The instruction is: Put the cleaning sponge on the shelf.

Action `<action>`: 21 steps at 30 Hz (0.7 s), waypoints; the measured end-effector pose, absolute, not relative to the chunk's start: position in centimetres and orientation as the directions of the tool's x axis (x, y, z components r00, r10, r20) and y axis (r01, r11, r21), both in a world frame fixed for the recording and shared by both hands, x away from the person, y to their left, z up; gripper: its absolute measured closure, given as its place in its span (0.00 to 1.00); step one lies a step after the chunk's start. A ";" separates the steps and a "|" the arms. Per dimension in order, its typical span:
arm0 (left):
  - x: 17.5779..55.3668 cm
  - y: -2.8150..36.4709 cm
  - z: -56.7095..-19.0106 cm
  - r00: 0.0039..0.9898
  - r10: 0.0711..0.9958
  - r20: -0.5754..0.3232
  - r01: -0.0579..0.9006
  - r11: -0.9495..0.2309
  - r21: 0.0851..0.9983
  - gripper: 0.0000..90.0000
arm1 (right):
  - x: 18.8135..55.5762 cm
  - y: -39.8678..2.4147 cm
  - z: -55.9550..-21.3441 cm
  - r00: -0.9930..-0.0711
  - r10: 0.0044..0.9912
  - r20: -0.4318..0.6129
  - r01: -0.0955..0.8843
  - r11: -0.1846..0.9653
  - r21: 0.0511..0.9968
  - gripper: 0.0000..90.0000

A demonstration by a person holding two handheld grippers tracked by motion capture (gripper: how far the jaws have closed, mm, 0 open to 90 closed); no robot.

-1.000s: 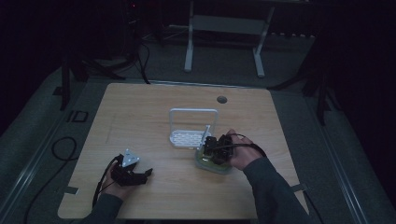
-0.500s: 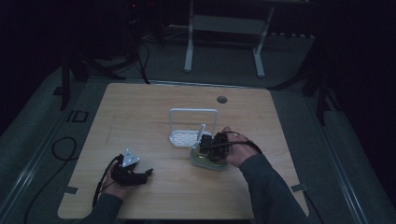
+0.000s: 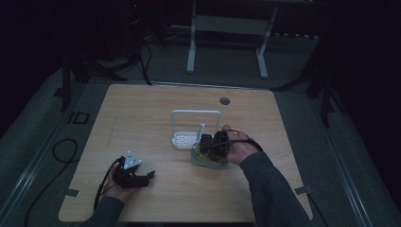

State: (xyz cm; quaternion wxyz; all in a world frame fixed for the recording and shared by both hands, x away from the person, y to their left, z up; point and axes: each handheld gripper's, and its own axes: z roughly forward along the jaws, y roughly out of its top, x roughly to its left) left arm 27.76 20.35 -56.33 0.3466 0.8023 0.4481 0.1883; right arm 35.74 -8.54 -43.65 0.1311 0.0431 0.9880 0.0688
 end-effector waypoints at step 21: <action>27.8 20.3 -56.3 0.534 0.845 -0.009 0.586 -0.363 0.724 0.24 | 36.5 -6.9 -43.6 -0.959 0.070 -0.274 0.032 0.989 0.141 0.80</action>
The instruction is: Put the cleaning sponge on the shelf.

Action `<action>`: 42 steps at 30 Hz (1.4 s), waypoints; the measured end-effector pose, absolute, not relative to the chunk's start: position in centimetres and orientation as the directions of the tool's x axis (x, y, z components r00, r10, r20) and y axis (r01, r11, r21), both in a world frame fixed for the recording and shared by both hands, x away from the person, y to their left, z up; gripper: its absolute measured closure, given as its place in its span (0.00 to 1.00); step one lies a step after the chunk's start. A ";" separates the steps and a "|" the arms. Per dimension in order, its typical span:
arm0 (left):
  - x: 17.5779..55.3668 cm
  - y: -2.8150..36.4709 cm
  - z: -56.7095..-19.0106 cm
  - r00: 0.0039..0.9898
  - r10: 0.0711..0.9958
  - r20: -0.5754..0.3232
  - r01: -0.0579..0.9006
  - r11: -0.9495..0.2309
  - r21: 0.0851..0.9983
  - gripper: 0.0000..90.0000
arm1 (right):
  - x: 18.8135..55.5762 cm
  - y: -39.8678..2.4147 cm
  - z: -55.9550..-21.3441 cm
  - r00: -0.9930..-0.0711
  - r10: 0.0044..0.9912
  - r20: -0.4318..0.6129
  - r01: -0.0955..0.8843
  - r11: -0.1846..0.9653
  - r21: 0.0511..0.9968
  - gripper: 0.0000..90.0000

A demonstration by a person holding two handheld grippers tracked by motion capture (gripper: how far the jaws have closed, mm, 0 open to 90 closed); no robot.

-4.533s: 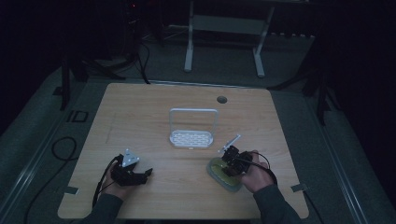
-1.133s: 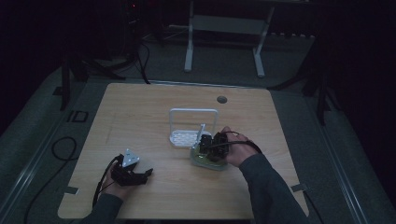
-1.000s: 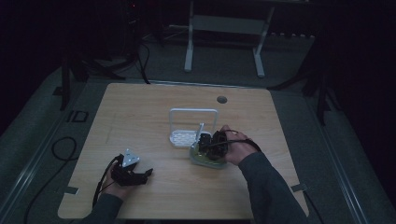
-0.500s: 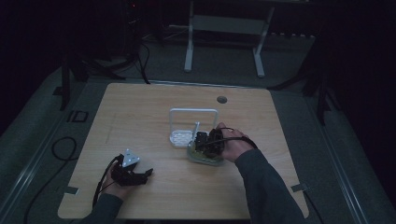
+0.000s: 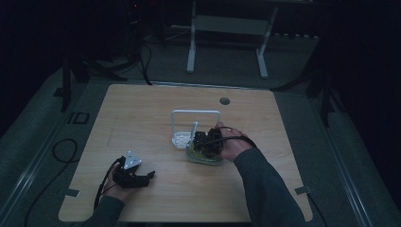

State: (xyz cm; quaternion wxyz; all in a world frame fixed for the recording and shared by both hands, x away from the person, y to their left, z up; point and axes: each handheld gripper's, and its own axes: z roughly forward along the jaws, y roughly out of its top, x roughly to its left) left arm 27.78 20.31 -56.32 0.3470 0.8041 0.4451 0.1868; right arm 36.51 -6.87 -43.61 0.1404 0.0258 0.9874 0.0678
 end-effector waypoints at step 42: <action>27.8 20.3 -56.3 0.536 0.844 -0.009 0.585 -0.364 0.725 0.24 | 37.5 -4.2 -44.1 -0.940 0.013 -0.340 -0.021 0.995 0.097 0.80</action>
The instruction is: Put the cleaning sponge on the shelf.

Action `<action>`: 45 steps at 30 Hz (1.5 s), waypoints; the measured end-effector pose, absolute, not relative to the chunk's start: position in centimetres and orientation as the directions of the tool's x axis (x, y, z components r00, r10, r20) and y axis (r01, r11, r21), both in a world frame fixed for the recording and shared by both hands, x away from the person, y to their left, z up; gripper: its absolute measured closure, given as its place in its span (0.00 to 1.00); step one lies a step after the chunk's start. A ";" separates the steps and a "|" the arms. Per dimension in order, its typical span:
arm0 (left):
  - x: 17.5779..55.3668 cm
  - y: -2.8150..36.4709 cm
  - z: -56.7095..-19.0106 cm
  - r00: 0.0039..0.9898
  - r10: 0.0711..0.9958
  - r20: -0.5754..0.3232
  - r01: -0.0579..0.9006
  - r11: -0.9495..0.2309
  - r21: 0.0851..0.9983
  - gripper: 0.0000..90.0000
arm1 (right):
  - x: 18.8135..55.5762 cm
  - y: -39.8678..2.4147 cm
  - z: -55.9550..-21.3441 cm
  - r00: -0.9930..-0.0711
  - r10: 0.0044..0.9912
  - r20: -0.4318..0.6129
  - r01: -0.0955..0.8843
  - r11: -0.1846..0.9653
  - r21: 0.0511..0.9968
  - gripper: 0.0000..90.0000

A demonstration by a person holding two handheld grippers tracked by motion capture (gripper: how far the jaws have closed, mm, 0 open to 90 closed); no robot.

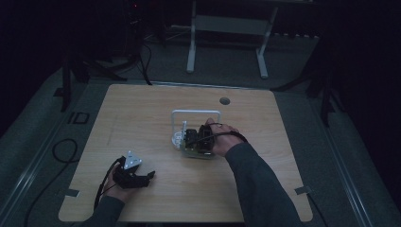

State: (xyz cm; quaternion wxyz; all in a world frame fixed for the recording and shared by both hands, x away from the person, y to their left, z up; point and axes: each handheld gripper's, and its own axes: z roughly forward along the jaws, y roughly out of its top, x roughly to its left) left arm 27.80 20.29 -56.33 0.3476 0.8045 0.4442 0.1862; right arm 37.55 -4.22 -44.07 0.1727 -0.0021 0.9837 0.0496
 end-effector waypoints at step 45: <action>27.8 20.2 -56.3 0.539 0.842 -0.008 0.584 -0.367 0.724 0.23 | 39.1 -2.4 -45.2 -0.937 -0.026 -0.348 -0.055 0.996 0.074 0.80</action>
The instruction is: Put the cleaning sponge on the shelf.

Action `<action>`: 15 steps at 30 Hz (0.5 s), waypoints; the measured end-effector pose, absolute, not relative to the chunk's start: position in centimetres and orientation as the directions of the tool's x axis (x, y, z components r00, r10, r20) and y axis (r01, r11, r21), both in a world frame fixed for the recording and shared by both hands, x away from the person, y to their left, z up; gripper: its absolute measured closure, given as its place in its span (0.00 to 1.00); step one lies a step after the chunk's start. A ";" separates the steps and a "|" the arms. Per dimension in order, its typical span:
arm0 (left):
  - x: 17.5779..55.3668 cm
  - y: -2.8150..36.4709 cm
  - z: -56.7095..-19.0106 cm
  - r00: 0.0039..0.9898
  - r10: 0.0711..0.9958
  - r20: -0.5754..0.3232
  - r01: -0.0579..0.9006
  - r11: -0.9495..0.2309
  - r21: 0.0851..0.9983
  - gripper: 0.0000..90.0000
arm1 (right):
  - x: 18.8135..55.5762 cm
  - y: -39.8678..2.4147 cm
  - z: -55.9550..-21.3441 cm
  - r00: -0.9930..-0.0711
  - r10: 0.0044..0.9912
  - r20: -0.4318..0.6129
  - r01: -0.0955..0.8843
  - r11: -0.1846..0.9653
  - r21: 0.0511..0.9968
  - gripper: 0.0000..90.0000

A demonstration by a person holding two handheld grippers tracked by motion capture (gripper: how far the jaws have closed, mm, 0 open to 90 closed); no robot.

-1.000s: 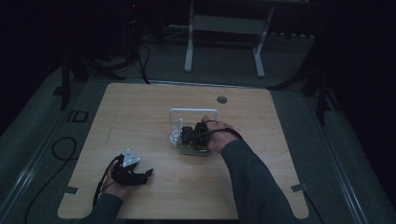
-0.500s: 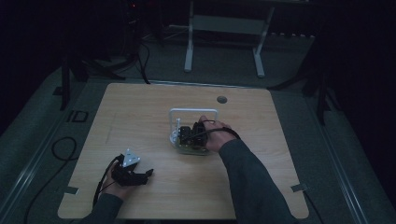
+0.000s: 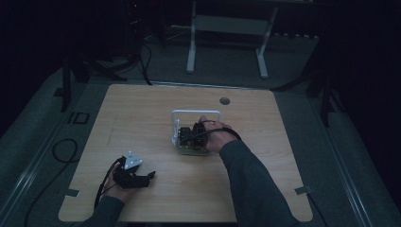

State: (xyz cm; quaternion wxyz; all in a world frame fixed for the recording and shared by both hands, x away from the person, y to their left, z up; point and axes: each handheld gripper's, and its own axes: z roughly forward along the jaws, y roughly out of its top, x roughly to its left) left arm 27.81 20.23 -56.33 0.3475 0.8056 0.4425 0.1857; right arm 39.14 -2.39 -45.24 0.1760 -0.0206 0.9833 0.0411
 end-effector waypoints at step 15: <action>27.8 20.2 -56.3 0.540 0.841 -0.007 0.584 -0.369 0.723 0.23 | 39.7 -2.0 -45.9 -0.927 -0.033 -0.375 -0.057 0.997 0.053 0.80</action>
